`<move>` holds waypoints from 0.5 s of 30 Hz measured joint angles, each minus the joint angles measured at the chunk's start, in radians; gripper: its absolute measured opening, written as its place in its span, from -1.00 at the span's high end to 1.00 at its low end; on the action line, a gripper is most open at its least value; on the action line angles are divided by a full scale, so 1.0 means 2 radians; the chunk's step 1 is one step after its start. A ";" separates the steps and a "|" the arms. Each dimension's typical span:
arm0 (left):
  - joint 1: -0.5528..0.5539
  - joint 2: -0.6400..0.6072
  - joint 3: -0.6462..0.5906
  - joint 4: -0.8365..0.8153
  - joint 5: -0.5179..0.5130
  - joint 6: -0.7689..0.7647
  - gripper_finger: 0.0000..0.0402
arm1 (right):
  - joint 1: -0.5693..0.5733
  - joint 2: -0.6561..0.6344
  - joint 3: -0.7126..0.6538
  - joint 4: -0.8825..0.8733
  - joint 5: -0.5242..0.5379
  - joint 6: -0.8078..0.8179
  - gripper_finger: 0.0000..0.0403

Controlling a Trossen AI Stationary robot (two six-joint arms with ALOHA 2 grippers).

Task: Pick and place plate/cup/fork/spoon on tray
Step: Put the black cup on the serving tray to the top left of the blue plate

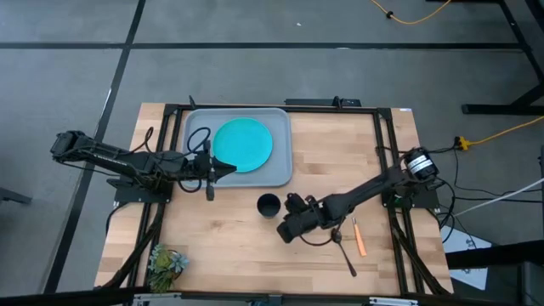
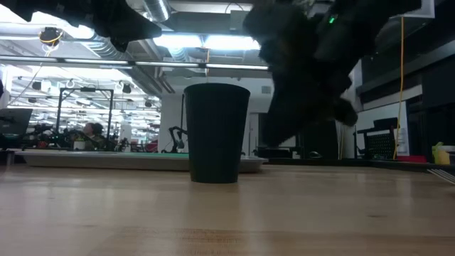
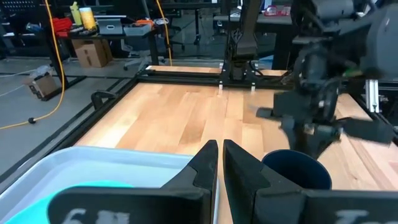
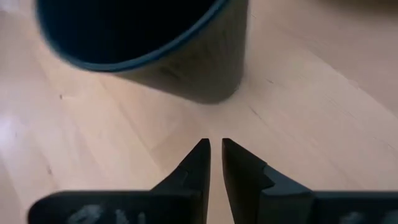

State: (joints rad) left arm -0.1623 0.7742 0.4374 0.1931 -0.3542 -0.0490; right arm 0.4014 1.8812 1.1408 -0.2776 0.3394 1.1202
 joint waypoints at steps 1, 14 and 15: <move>0.000 0.000 0.000 -0.001 0.000 0.000 0.90 | -0.002 0.008 0.000 0.010 0.001 0.000 0.77; 0.000 0.000 0.000 -0.001 0.000 0.002 0.90 | -0.031 0.057 0.000 0.122 -0.001 -0.040 0.77; 0.000 0.000 0.000 -0.001 0.000 0.003 0.90 | -0.034 0.057 0.000 0.134 -0.001 -0.047 0.77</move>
State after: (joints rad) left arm -0.1623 0.7742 0.4370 0.1907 -0.3545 -0.0435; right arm 0.3339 1.9949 1.1404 -0.0098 0.3367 1.0253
